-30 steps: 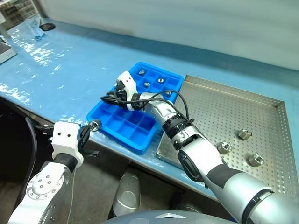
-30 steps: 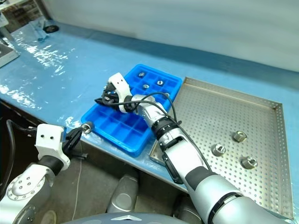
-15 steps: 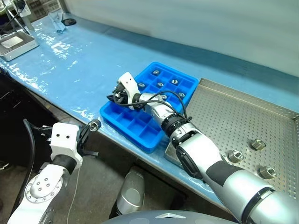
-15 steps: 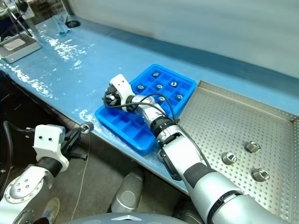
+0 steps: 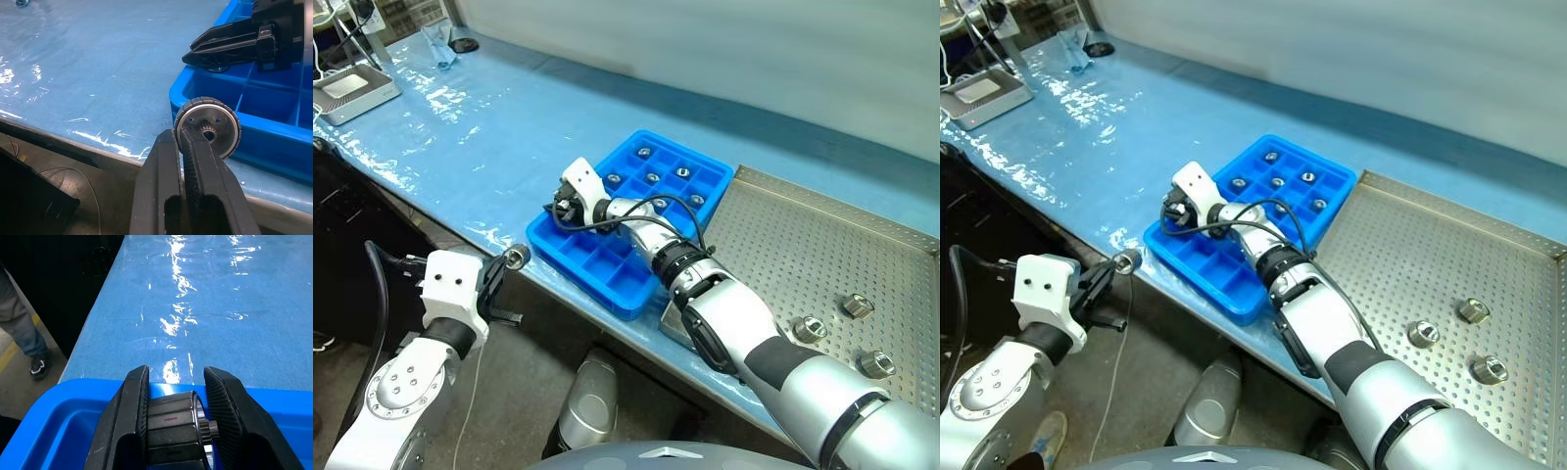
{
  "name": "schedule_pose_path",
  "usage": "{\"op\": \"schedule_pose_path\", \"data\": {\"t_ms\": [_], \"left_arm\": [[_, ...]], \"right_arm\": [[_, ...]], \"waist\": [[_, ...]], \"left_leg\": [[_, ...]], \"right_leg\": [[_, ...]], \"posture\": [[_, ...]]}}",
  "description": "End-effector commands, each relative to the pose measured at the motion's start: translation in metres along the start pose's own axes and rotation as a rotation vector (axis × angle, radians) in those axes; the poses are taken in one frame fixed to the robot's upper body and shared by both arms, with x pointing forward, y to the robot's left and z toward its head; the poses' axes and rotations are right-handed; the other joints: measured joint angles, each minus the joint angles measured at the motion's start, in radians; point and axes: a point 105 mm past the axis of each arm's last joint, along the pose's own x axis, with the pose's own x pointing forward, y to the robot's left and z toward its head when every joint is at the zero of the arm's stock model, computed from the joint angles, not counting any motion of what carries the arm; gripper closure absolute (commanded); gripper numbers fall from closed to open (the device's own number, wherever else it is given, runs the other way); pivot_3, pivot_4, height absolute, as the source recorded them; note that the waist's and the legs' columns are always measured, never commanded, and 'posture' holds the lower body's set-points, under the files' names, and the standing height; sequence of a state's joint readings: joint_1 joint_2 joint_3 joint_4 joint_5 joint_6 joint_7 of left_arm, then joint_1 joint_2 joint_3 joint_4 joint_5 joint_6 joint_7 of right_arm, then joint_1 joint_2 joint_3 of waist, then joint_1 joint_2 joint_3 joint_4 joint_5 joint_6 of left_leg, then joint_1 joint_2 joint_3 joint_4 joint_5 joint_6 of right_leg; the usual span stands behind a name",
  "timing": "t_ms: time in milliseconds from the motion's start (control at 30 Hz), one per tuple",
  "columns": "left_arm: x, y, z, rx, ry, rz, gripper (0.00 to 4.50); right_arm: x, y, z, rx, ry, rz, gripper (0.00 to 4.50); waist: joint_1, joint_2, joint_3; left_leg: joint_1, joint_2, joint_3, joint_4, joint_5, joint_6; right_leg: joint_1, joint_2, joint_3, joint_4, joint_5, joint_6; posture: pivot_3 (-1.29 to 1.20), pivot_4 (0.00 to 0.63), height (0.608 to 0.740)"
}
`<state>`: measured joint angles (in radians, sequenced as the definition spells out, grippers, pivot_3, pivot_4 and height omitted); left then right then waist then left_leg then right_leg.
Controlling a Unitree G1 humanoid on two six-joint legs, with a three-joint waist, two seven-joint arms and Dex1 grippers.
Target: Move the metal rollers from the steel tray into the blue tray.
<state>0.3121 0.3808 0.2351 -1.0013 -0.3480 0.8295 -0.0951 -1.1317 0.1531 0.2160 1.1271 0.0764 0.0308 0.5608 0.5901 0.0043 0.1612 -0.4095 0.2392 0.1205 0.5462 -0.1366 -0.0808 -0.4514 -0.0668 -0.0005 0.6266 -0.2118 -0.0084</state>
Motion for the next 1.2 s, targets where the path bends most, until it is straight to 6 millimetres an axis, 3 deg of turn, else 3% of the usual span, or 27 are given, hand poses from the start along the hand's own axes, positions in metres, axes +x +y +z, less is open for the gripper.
{"op": "schedule_pose_path", "data": {"t_ms": [33,67,133,267,600,800,967,1200], "left_arm": [[-0.002,-0.001,0.014,0.032,-0.057,-0.006,4.5],[-0.001,-0.001,0.014,0.033,-0.057,-0.008,4.5],[0.0,0.0,0.015,0.038,-0.057,-0.013,4.5],[0.004,0.0,0.017,0.05,-0.061,-0.02,4.5],[0.023,-0.003,0.027,0.097,-0.072,-0.089,4.5],[0.037,-0.006,0.029,0.114,-0.068,-0.144,4.5],[0.053,-0.012,0.024,0.119,-0.047,-0.197,4.5],[0.065,-0.016,0.002,0.136,0.04,-0.244,4.5]], "right_arm": [[0.021,0.038,0.034,-0.028,-0.086,0.084,3.17],[0.021,0.036,0.033,-0.029,-0.083,0.078,2.61],[0.02,0.034,0.033,-0.029,-0.082,0.068,2.2],[0.02,0.031,0.034,-0.012,-0.09,0.052,0.9],[0.01,0.022,0.062,0.068,-0.216,0.078,0.9],[0.004,0.015,0.068,0.067,-0.241,0.073,0.9],[-0.005,0.003,0.074,0.063,-0.26,0.043,0.9],[-0.016,-0.011,0.072,0.06,-0.26,-0.011,0.9]], "waist": [[0.0,0.0,0.0],[0.0,0.0,0.0],[-0.001,0.0,0.0],[-0.001,0.0,0.0],[-0.018,0.001,0.0],[-0.051,0.001,0.001],[-0.083,0.001,0.001],[-0.137,0.001,0.0]], "left_leg": [[0.0,0.0,0.0,0.0,0.0,0.0],[0.0,0.0,0.0,0.0,0.0,0.0],[0.0,0.0,0.0,0.0,0.0,0.0],[0.001,0.001,0.0,0.0,0.0,0.0],[0.003,0.001,0.0,0.001,0.0,-0.001],[0.004,0.001,0.0,0.002,0.001,-0.002],[0.005,0.002,-0.001,0.002,0.002,-0.003],[0.004,0.003,-0.001,0.005,0.003,-0.005]], "right_leg": [[0.0,0.0,0.0,0.0,0.0,0.0],[0.0,0.0,0.0,0.0,0.0,0.0],[0.0,0.001,0.0,0.0,0.0,0.0],[0.0,0.002,0.001,0.001,0.0,-0.001],[0.0,0.004,0.003,0.004,0.001,-0.002],[-0.002,0.005,0.005,0.011,0.0,-0.003],[-0.003,0.006,0.005,0.014,0.0,-0.004],[-0.003,0.007,0.005,0.014,0.001,-0.005]], "posture": [[0.82,0.15,0.74],[0.82,0.15,0.74],[0.81,0.15,0.74],[0.8,0.15,0.74],[0.72,0.15,0.74],[0.67,0.15,0.74],[0.61,0.15,0.74],[0.55,0.15,0.74]]}}
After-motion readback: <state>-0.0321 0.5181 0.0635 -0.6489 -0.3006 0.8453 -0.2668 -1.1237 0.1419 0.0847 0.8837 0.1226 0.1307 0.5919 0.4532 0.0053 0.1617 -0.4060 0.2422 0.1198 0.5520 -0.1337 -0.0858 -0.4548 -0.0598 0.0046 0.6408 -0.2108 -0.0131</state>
